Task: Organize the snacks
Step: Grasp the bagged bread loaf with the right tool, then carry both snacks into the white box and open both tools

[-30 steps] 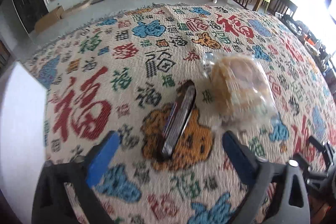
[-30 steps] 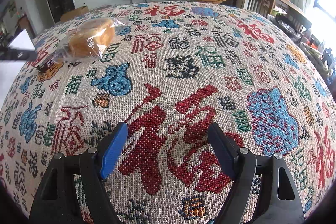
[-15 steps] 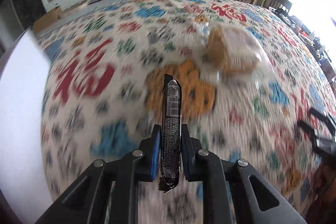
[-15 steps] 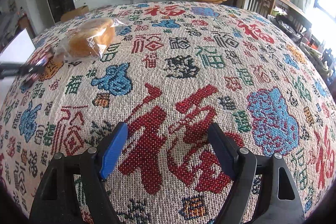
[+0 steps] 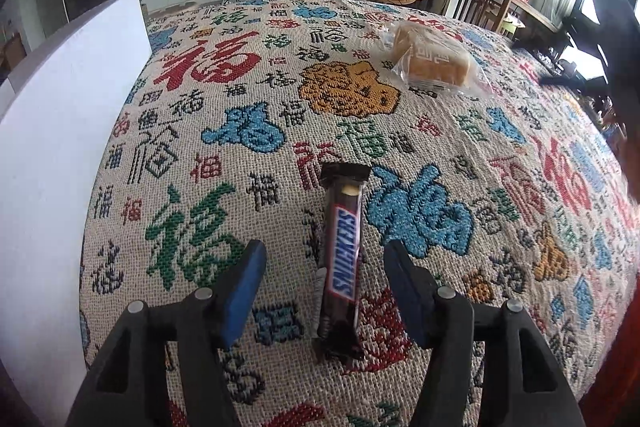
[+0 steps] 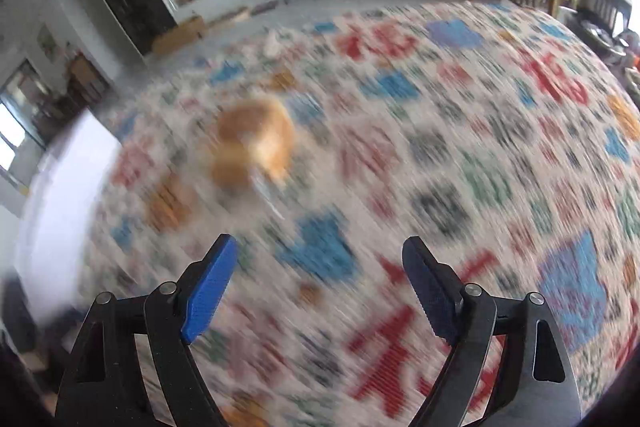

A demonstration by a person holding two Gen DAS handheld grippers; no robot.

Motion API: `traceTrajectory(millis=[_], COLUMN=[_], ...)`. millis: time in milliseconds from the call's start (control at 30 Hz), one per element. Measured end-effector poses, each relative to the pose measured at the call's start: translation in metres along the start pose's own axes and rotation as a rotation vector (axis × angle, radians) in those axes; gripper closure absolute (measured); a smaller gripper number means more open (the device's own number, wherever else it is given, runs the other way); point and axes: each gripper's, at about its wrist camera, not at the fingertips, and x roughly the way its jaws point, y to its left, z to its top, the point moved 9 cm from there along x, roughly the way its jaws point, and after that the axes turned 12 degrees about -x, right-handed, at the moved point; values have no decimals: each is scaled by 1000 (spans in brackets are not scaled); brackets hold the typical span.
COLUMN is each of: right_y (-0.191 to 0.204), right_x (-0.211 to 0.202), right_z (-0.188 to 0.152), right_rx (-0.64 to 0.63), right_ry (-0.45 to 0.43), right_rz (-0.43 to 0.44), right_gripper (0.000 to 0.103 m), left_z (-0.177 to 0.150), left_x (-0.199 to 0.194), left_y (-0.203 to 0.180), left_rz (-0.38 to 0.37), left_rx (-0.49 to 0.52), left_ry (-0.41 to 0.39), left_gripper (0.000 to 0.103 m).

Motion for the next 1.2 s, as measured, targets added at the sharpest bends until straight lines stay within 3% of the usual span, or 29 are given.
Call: traceTrajectory(millis=[67, 133, 200, 300, 333, 367, 400, 467, 567, 600, 667, 767, 867, 967, 1067, 1133, 1167, 1200], right_y=[19, 30, 35, 50, 52, 51, 50, 44, 33, 29, 30, 43, 86, 170, 277, 354, 377, 409], right_x=[25, 59, 89, 123, 129, 132, 133, 125, 97, 82, 54, 23, -4, -38, -68, -78, -79, -74], right_z=[40, 63, 68, 67, 64, 62, 59, 56, 50, 48, 40, 27, 31, 52, 66, 70, 70, 71], right_rx=[8, 2, 6, 2, -11, -21, -16, 22, 29, 52, 80, 27, -16, -113, -229, -307, -324, -342], right_ry=[59, 131, 208, 272, 293, 304, 305, 265, 222, 195, 162, 179, 172, 122, 72, 58, 49, 44], right_rz=[15, -23, -64, -60, -84, -89, -80, -33, 3, 50, 150, 200, 301, 453, 595, 675, 685, 685], right_gripper=[16, 17, 17, 16, 17, 18, 19, 28, 29, 29, 29, 29, 29, 29, 29, 27, 27, 25], left_z=[-2, -3, -4, -4, -4, -3, -2, 0, -4, -4, -4, 6, 23, 40, 48, 46, 44, 40], left_x=[-1, -1, -1, 2, 3, 3, 1, -2, -7, -12, -26, -57, -100, -152, -187, -201, -205, -208], left_y=[-2, -2, -3, -5, -7, -10, -11, -10, -7, -5, -1, 5, 17, 51, 104, 150, 166, 183], left_rz=[17, 24, 28, 50, 55, 41, 31, 9, -49, -74, -147, -251, -323, -290, -171, -22, 36, 92], left_rx=[13, 19, 31, 66, 82, 92, 94, 83, 48, 26, -57, -177, -256, -274, -292, -305, -314, -324], left_ry=[-3, 2, 6, 10, 13, 18, 17, 13, 19, 11, -5, -46, -116, -204, -253, -266, -264, -262], left_gripper=[42, 42, 42, 42, 44, 63, 86, 86, 86, 86, 86, 86, 86, 86, 86, 85, 76, 54])
